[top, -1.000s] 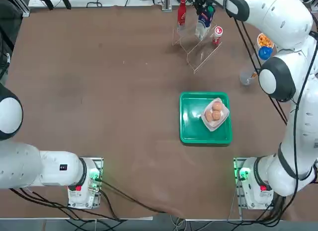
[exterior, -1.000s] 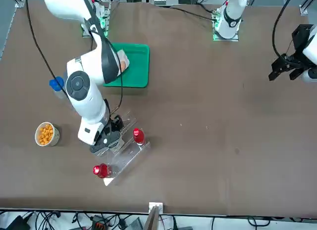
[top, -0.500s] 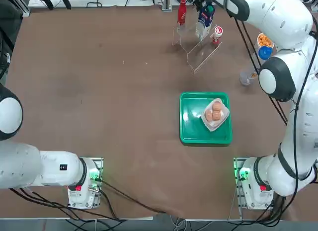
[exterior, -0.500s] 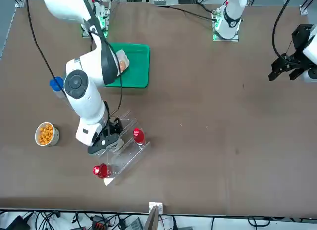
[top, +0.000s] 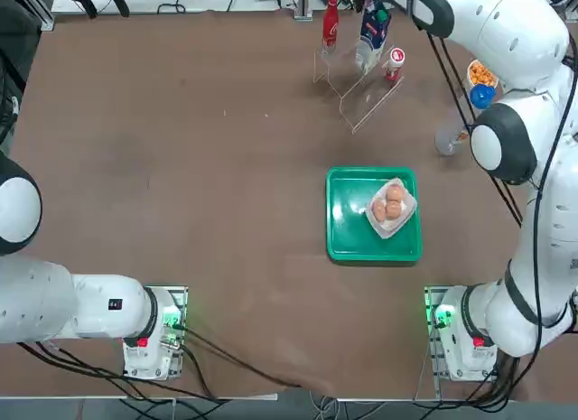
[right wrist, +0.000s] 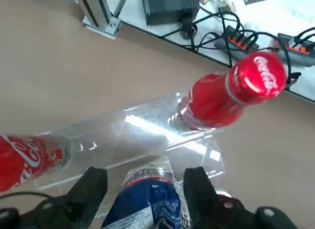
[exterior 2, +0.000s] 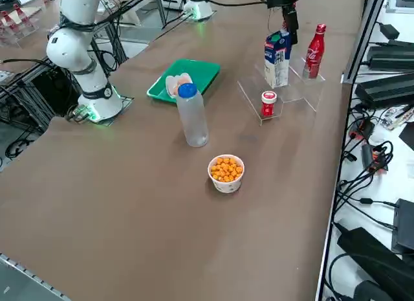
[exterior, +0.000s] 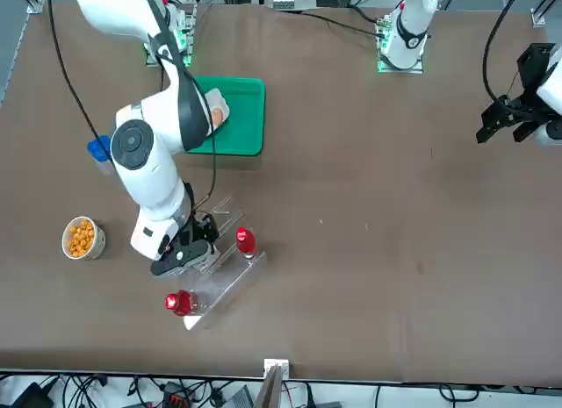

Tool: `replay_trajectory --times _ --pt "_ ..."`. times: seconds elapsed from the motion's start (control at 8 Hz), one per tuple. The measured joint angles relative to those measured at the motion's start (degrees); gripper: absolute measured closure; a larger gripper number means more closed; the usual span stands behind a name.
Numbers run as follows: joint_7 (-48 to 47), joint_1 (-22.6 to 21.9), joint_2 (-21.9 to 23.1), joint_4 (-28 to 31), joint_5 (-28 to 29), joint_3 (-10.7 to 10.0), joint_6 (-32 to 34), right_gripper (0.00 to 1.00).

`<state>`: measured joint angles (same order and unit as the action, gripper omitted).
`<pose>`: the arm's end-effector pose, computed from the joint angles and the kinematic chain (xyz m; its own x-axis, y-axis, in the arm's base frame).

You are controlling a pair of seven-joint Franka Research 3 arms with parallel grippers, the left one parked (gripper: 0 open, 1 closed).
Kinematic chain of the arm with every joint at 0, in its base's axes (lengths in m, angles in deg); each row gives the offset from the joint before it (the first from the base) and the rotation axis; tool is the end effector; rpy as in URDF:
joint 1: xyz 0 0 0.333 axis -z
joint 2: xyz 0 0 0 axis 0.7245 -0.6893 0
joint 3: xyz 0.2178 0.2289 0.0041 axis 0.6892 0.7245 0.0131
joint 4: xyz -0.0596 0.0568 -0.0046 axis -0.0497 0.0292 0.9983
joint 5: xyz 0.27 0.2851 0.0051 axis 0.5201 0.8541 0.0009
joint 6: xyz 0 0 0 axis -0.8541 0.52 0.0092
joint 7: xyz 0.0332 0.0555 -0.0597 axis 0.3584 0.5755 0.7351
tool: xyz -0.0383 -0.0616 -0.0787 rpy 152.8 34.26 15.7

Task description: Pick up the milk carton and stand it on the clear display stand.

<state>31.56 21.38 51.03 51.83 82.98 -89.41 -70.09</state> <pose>0.7050 0.2992 0.4490 0.8961 0.3577 0.2629 0.3524 -0.9333 0.0687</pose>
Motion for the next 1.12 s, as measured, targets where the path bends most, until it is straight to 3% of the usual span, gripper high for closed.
replay_trajectory --times 0.62,1.12 --pt "-1.14 0.13 -0.16 -3.80 -0.07 -0.85 2.73 0.04" --pt "-1.29 1.95 5.23 -8.88 -0.07 -3.79 20.87 0.02"
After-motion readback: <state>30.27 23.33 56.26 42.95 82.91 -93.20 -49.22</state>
